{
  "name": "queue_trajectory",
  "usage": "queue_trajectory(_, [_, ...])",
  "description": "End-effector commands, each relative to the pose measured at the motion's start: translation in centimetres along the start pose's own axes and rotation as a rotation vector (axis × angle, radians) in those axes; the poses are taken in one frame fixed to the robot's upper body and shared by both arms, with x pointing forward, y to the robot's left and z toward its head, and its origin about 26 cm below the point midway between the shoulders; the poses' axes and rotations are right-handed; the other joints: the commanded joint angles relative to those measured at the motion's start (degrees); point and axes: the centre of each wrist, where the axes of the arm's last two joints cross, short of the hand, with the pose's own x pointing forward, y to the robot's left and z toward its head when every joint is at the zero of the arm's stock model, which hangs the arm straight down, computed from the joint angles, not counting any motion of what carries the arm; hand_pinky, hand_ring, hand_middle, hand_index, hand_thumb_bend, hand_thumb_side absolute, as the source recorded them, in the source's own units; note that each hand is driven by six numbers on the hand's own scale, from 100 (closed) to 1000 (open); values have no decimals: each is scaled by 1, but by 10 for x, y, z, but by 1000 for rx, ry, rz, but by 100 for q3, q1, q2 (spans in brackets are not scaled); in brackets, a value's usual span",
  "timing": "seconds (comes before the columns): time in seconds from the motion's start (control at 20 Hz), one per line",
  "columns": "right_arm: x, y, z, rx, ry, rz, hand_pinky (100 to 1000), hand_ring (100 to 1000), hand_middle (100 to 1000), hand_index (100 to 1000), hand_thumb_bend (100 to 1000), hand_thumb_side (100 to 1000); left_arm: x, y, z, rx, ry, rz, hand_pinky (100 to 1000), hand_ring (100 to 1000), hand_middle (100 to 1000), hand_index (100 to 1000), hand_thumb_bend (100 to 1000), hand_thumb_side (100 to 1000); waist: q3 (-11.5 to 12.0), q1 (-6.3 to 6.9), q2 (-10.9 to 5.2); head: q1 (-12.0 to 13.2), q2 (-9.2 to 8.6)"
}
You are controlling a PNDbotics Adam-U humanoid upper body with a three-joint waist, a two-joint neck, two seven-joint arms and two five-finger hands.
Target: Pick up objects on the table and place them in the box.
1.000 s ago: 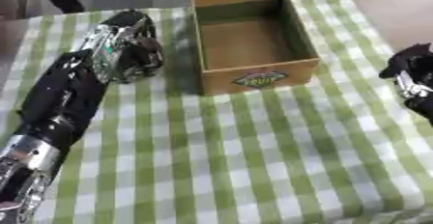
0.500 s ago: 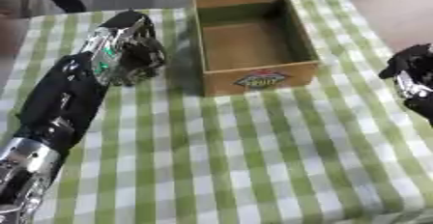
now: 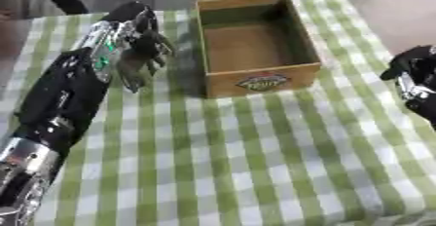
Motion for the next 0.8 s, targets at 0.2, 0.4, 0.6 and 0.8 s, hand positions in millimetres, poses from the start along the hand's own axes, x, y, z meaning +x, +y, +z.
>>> queue_trajectory(0.2, [6,-6,-4,-3,-21,22,572,520,514,581,149,173,22,36,1,95,-91,16,222,100,100,274,100,192,-4,-52,-157,10,24])
queue_trajectory(0.4, [6,-5,-3,-2,-19,21,572,520,515,581,148,173,37,50,3,137,-150,30,223,100,100,274,100,189,-15,-58,-182,18,34])
queue_trajectory(0.6, [5,-5,-3,-1,-17,19,572,520,515,581,148,172,56,67,8,197,-221,37,226,100,100,275,100,183,-32,-57,-209,28,45])
queue_trajectory(0.8, [5,-4,-3,3,-16,17,572,520,515,581,147,172,76,81,13,252,-285,29,229,100,100,278,100,176,-54,-58,-226,43,56])
